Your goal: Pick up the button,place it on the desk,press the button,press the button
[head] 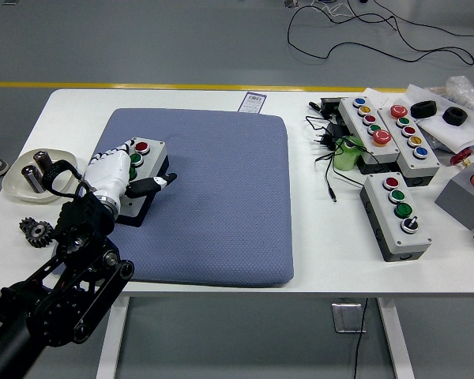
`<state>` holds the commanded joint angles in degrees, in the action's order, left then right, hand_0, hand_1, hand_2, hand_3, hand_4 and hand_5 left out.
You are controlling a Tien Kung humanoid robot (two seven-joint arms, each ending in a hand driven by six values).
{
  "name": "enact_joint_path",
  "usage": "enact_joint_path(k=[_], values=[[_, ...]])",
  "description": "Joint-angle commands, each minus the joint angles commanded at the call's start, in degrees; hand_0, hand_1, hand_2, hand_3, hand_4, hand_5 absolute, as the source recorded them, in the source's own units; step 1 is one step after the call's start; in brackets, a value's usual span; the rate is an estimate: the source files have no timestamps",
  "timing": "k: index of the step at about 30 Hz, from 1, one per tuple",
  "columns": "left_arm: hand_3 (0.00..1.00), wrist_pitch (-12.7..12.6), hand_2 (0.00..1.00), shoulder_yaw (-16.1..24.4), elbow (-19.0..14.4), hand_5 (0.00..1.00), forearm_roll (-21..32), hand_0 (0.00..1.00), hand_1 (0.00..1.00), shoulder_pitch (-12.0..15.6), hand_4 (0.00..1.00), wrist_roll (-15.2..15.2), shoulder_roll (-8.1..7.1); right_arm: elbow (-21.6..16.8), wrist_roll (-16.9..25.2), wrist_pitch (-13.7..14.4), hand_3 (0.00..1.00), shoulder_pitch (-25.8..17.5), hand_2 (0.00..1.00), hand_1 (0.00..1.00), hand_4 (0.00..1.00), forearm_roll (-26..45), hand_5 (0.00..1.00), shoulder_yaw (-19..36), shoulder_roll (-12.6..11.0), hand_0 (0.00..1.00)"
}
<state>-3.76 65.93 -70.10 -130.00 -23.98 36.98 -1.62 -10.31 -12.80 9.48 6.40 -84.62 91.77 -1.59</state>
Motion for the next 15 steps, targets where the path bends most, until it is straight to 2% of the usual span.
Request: enact_joint_path(k=[12,15], values=[[0.998,-0.1,0.998,1.2,3.3,0.761,0.0,0.998,0.998,-1.4,0.998,0.0,0.68,0.0,0.2,0.1,0.594,0.1,0.717,0.676,0.427,-0.1,0.274,-0.1,0.1,0.669],[0.998,0.1,0.998,1.7,4.3,0.731,0.0,0.998,0.998,-1.7,0.998,0.0,0.90,0.0,0.3,0.0,0.595,0.1,0.715,0.675,0.427,-0.2,0.275,-0.1,0.2,0.669]])
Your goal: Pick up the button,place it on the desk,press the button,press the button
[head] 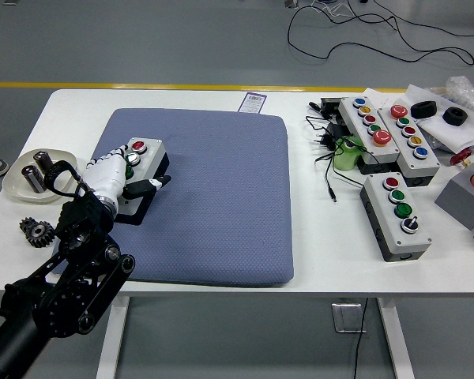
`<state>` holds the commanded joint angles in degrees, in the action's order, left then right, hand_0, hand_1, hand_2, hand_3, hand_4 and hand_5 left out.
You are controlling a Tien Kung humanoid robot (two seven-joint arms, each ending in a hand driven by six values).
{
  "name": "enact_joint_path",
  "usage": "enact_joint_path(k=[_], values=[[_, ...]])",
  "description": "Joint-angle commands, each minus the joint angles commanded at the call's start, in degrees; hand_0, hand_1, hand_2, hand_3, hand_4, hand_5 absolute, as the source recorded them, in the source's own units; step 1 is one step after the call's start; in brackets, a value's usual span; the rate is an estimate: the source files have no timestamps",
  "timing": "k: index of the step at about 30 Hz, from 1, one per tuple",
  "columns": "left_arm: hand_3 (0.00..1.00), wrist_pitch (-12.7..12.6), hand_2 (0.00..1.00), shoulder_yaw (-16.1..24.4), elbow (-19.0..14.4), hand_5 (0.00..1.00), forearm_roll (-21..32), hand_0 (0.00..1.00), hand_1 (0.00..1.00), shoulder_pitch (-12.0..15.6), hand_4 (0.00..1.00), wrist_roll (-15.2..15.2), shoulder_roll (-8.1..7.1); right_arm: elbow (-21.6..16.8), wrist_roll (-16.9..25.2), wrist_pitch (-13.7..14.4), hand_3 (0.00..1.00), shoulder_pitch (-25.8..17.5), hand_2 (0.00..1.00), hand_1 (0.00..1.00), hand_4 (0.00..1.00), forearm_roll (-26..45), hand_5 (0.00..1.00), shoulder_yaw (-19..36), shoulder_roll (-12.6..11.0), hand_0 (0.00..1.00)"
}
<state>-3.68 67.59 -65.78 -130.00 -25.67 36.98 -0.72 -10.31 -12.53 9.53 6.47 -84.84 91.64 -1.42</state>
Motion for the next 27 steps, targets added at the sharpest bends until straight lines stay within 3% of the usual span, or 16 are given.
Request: enact_joint_path(k=[3,4,9,10,15,16,21,22,27], values=[[0.998,0.1,0.998,0.4,0.8,0.731,0.0,0.998,0.998,-0.2,0.998,0.0,0.25,0.0,0.0,0.0,0.595,-0.1,0.715,0.675,0.427,-0.2,0.275,0.2,0.0,0.669],[0.998,0.3,0.998,0.7,1.1,0.665,0.0,0.972,0.998,-0.2,0.998,0.0,0.36,0.0,0.1,0.0,0.595,-0.2,0.714,0.674,0.427,-0.2,0.274,0.2,0.1,0.669],[0.998,1.1,0.998,1.7,1.5,0.665,0.0,0.972,0.998,-0.3,0.998,0.0,0.53,0.0,0.2,0.1,0.595,-0.6,0.714,0.674,0.427,-0.3,0.274,0.5,0.0,0.669],[0.998,1.5,0.998,1.8,1.5,0.617,0.0,0.929,0.998,-0.3,0.998,0.0,0.54,0.0,0.2,0.1,0.594,-0.7,0.709,0.672,0.427,-0.3,0.274,0.6,0.0,0.669],[0.998,3.1,0.998,1.7,1.8,0.617,0.0,0.929,0.998,-0.5,0.998,0.0,0.64,0.0,0.2,0.3,0.594,-1.1,0.709,0.672,0.427,-0.3,0.274,1.1,-0.1,0.669],[0.998,3.2,0.998,1.7,1.8,0.550,0.0,0.787,0.989,-0.5,0.973,0.0,0.71,0.0,0.2,0.3,0.594,-1.1,0.707,0.674,0.427,-0.3,0.273,1.1,-0.1,0.668],[0.998,3.0,0.998,1.7,2.2,0.550,0.0,0.787,0.989,-0.6,0.973,0.0,0.72,0.0,0.2,0.3,0.594,-1.2,0.707,0.674,0.427,-0.6,0.273,1.4,-0.1,0.668],[0.998,3.0,0.998,1.7,2.2,0.524,0.0,0.441,0.651,-0.6,0.961,0.0,0.72,0.0,0.2,0.3,0.593,-1.2,0.705,0.674,0.427,-0.6,0.273,1.4,-0.1,0.669],[0.998,3.3,0.998,1.6,2.7,0.524,0.0,0.441,0.651,-0.7,0.961,0.0,0.72,0.0,0.2,0.4,0.593,-1.2,0.705,0.674,0.427,-0.7,0.273,1.6,-0.1,0.669]])
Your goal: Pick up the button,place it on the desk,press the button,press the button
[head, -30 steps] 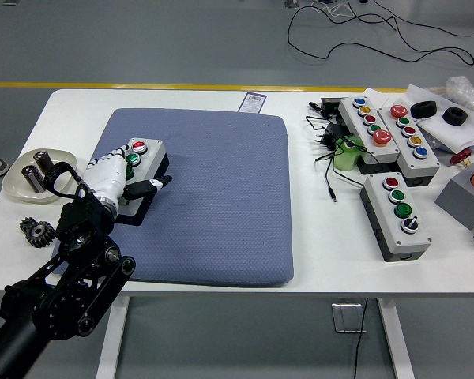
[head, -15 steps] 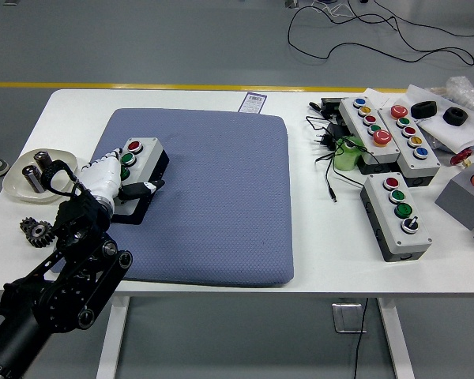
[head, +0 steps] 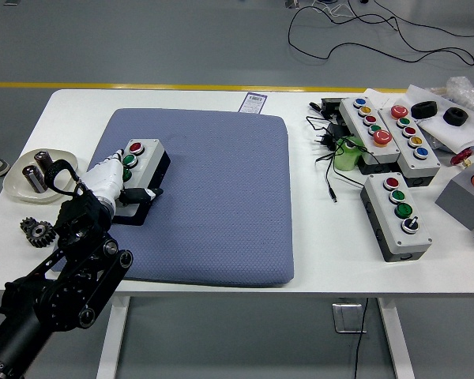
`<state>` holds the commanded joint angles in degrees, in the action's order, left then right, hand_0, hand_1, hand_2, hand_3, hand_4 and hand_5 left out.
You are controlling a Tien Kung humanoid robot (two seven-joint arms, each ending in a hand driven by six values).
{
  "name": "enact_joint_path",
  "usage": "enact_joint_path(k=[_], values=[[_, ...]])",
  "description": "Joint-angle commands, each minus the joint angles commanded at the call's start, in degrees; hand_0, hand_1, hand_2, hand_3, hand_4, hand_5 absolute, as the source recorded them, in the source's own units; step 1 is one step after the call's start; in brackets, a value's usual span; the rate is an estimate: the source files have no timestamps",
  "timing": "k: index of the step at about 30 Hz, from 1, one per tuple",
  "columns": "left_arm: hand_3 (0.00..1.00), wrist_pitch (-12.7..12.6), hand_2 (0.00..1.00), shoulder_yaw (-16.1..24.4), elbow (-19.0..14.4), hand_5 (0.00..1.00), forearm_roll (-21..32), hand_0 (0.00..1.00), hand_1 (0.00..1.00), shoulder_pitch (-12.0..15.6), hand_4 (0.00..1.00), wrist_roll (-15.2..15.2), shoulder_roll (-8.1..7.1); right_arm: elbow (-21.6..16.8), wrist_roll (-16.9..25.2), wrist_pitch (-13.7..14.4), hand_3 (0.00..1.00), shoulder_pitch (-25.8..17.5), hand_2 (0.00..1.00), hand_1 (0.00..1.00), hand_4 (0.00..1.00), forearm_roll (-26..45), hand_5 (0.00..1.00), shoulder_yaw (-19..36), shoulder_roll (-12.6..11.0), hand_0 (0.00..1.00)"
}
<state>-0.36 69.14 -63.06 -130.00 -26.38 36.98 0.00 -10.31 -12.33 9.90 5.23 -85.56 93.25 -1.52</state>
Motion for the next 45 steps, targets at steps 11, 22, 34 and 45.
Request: enact_joint_path(k=[11,22,34,45], values=[[0.781,-0.2,0.213,-0.4,0.7,0.434,0.0,0.002,0.064,-0.2,0.912,0.0,-0.08,0.0,0.1,0.1,0.592,0.2,0.699,0.671,0.427,-0.3,0.274,0.4,0.0,0.667],[0.566,-2.1,0.091,-0.8,0.0,0.413,0.0,0.002,0.002,-0.2,0.906,0.0,-0.40,0.0,0.1,0.1,0.592,0.1,0.696,0.671,0.427,-0.6,0.274,0.7,-0.1,0.665],[0.471,-6.0,0.065,-4.3,-1.0,0.387,0.0,0.002,0.002,-0.5,0.894,0.0,-4.11,0.0,0.1,0.2,0.592,0.3,0.693,0.670,0.427,-0.8,0.273,1.0,-0.1,0.665],[0.267,-5.6,0.002,-6.7,-1.6,0.646,0.0,0.002,0.002,-1.1,0.873,0.0,-8.08,0.0,0.0,0.2,0.592,0.3,0.692,0.669,0.427,-1.0,0.272,1.2,-0.1,0.664]])
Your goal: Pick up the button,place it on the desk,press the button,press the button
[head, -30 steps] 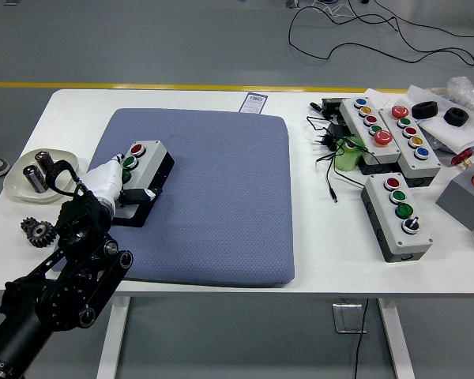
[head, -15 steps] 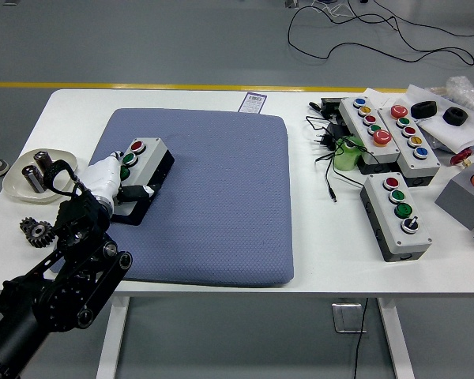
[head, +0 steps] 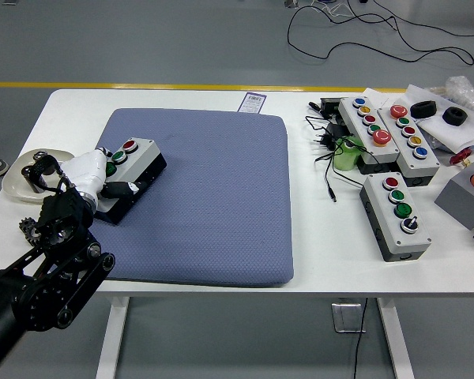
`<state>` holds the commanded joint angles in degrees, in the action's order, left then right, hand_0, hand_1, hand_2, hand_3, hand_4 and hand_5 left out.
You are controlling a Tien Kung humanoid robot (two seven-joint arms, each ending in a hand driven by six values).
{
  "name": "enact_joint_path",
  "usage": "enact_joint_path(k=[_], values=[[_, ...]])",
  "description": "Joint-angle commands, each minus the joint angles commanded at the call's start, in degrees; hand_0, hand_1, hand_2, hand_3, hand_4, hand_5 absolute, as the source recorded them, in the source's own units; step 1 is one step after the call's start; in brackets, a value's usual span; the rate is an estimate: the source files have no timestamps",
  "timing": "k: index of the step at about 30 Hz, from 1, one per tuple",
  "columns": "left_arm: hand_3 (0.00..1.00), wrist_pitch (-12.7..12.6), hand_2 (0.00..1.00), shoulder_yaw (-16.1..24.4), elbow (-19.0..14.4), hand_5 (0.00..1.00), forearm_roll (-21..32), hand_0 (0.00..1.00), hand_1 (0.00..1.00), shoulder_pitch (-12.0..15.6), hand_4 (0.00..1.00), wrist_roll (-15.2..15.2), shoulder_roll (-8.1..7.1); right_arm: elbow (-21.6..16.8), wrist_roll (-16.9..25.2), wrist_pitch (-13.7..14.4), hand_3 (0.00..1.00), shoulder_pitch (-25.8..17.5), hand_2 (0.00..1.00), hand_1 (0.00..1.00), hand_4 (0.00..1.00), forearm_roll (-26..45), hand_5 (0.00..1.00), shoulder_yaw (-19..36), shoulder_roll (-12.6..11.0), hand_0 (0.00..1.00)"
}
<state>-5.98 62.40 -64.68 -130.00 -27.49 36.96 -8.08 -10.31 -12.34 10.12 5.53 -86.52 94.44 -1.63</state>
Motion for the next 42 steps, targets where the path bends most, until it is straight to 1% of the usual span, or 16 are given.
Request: enact_joint_path(k=[2,5,9,14,17,21,22,24,27,28,30,33,34,39,40,42], values=[[0.267,-0.8,0.002,-0.4,-0.3,0.646,0.0,0.002,0.002,-0.1,0.873,-0.2,-0.36,0.0,0.0,0.0,0.592,0.0,0.692,0.669,0.427,0.0,0.272,0.0,0.0,0.664],[0.249,-2.3,0.002,-1.3,-0.8,0.653,0.0,0.002,0.002,-0.4,0.870,-2.6,-1.14,0.0,0.0,0.0,0.592,0.0,0.694,0.669,0.426,-0.1,0.271,0.1,0.0,0.664],[0.249,-3.6,0.002,-2.8,-1.2,0.653,0.0,0.002,0.002,-1.1,0.870,-7.8,-2.83,0.0,0.0,0.0,0.592,0.1,0.694,0.669,0.426,-0.2,0.271,0.1,0.1,0.664],[0.230,-5.1,0.002,-5.8,-0.9,0.655,0.0,0.008,0.002,-2.0,0.847,-17.5,-6.29,0.0,-0.1,0.0,0.592,0.1,0.693,0.669,0.426,-0.2,0.270,0.2,0.1,0.664],[0.228,-6.4,0.002,-7.3,-0.7,0.668,0.0,0.019,0.002,-2.3,0.835,-21.1,-8.00,0.0,-0.1,0.0,0.592,0.1,0.692,0.669,0.426,-0.2,0.270,0.2,0.1,0.664],[0.228,-11.1,0.002,-6.5,-1.7,0.668,0.0,0.019,0.002,-1.7,0.835,-19.7,-8.49,0.0,-0.1,0.0,0.592,0.0,0.692,0.669,0.426,-0.3,0.270,0.2,0.1,0.664],[0.261,-12.7,0.002,-5.9,-2.3,0.726,0.0,0.019,0.002,-1.6,0.851,-18.9,-8.39,0.0,-0.1,0.0,0.592,0.0,0.690,0.669,0.426,-0.3,0.270,0.3,0.1,0.664],[0.261,-14.9,0.002,-4.9,-3.5,0.726,0.0,0.019,0.002,-1.6,0.851,-17.0,-8.28,0.0,-0.1,0.0,0.592,0.0,0.690,0.669,0.426,-0.5,0.270,0.4,0.1,0.664],[0.261,-16.2,0.002,-3.7,-5.3,0.726,0.0,0.019,0.002,-1.4,0.851,-14.6,-8.30,0.0,-0.2,-0.1,0.592,0.0,0.690,0.669,0.426,-0.5,0.270,0.3,0.1,0.664],[0.655,-16.5,0.352,-3.3,-6.0,0.923,0.0,0.095,0.269,-1.3,0.931,-14.3,-8.33,0.0,-0.2,-0.1,0.592,0.0,0.691,0.669,0.425,-0.5,0.269,0.3,0.1,0.663],[0.655,-16.3,0.352,-2.7,-7.2,0.923,0.0,0.095,0.269,-1.0,0.931,-13.7,-8.37,0.0,-0.2,-0.1,0.592,0.0,0.691,0.669,0.425,-0.6,0.269,0.4,0.1,0.663],[0.655,-14.6,0.352,-2.1,-9.1,0.923,0.0,0.095,0.269,-0.5,0.931,-13.2,-8.50,0.0,-0.2,0.0,0.592,0.0,0.691,0.669,0.425,-0.5,0.269,0.3,0.2,0.663],[0.813,-14.0,0.745,-2.1,-9.4,0.950,0.0,0.509,0.679,-0.4,0.929,-13.1,-8.51,0.0,-0.2,0.0,0.592,0.0,0.690,0.669,0.424,-0.5,0.268,0.3,0.2,0.663],[0.813,-8.9,0.745,-2.3,-11.0,0.950,0.0,0.509,0.679,0.2,0.929,-11.7,-8.35,0.0,-0.2,0.0,0.592,0.0,0.690,0.669,0.424,-0.5,0.268,0.3,0.2,0.663],[0.943,-8.1,0.959,-2.3,-11.2,0.976,0.0,0.811,0.890,0.3,0.934,-11.4,-8.28,0.0,-0.3,-0.1,0.591,0.0,0.689,0.668,0.424,-0.5,0.267,0.3,0.2,0.662],[0.943,-5.7,0.959,-2.5,-11.8,0.976,0.0,0.811,0.890,0.4,0.934,-10.4,-8.13,0.0,-0.2,-0.1,0.591,0.0,0.689,0.668,0.424,-0.5,0.267,0.3,0.2,0.662]])
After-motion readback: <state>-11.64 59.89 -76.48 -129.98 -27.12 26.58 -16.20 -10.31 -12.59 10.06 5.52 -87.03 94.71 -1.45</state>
